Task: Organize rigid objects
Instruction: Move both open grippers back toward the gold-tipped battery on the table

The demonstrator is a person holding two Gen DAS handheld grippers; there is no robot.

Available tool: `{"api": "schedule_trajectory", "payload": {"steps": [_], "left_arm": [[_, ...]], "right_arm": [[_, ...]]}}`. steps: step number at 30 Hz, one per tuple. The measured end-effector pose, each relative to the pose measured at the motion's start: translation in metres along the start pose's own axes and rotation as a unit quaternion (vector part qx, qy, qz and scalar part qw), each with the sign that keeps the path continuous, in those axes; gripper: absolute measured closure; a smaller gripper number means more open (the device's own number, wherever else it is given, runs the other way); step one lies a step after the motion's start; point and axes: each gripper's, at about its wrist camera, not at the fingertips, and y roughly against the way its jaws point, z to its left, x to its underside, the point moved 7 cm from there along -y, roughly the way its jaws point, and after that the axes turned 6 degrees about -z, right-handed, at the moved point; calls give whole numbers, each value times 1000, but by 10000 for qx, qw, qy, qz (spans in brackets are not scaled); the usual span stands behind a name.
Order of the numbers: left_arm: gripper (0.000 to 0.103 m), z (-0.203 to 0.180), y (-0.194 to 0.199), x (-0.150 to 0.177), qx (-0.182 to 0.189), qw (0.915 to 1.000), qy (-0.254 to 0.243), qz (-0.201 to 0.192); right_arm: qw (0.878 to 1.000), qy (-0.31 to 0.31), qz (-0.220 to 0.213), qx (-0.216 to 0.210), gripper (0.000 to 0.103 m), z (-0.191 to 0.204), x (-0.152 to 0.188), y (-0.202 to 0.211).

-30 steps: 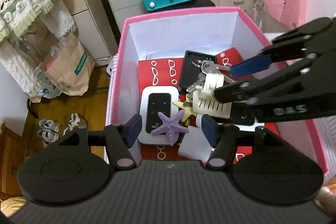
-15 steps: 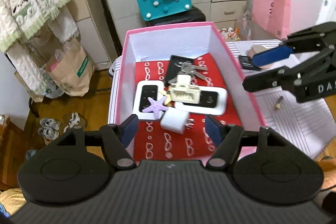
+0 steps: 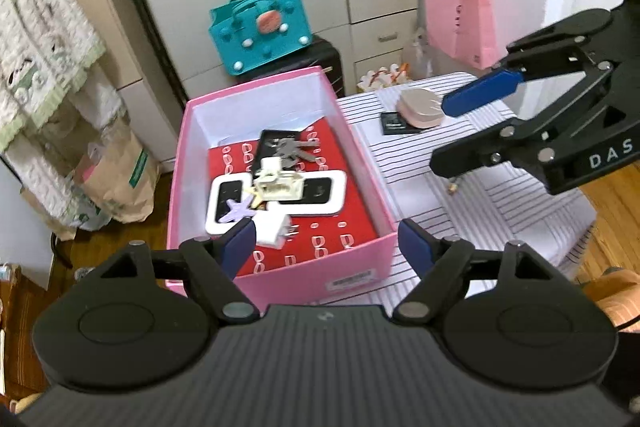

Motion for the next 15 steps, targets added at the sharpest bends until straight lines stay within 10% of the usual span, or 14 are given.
{"api": "schedule_trajectory", "payload": {"steps": [15], "left_arm": [[20,-67,-1,-13,356,9983,-429,-141]], "right_arm": [[9990,12,-181,417,44,-29,36,55]]}}
